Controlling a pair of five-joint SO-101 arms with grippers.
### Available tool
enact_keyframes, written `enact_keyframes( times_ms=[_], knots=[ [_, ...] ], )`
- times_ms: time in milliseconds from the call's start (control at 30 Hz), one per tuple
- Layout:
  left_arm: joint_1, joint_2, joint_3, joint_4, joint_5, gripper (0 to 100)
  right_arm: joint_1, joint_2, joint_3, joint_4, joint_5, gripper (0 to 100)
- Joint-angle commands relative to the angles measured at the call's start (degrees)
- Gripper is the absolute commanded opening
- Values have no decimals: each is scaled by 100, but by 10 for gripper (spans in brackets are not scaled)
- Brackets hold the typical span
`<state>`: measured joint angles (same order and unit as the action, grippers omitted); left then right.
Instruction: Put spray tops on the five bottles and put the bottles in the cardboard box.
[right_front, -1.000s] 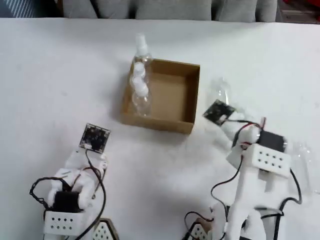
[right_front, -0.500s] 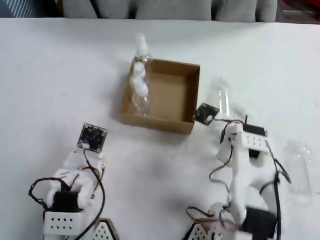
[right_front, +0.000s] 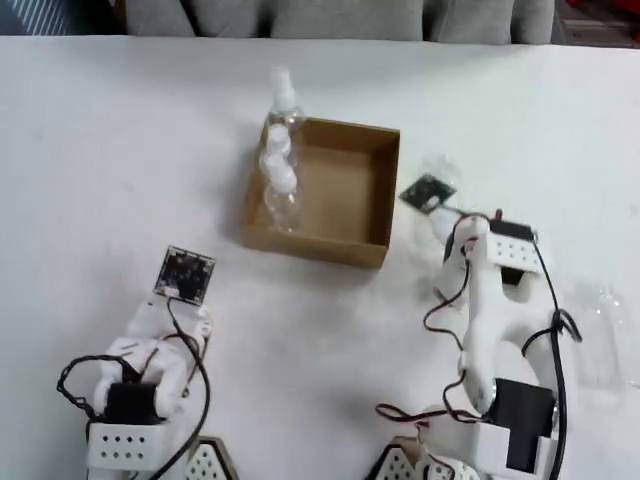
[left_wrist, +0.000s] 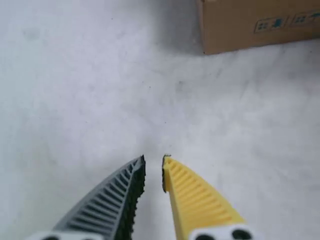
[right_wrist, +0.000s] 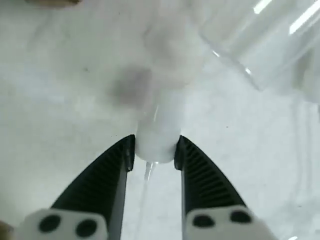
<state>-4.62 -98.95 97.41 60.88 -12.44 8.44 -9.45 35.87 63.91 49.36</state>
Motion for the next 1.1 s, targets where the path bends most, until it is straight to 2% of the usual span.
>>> enact_keyframes(
  times_ms=[0,200,333,433,567,767,967,1067],
  knots=[
    [-57,-92,-9,88,-62,76,-233,-4,-844,1042,-651,15],
    [-57,-92,-9,88,-62,76,-1007,-136,-1495,2545,-1521,15],
    [-57,-92,-9,88,-62,76,-2026,-831,-1477,3134,-2409,15],
    [-57,-92,-9,88,-62,76,-2870,-1534,-1222,3073,-2910,15],
    [-57,-92,-9,88,-62,76,-3653,-2158,-738,2484,-2989,15],
    [-57,-92,-9,88,-62,76,-4752,-2237,149,910,-3736,15],
    [-57,-92,-9,88,-62,76,-5103,-2237,1591,-1349,-3780,15],
    [-57,-92,-9,88,-62,76,-5086,-2237,1987,-1947,-3780,70]
  ],
)
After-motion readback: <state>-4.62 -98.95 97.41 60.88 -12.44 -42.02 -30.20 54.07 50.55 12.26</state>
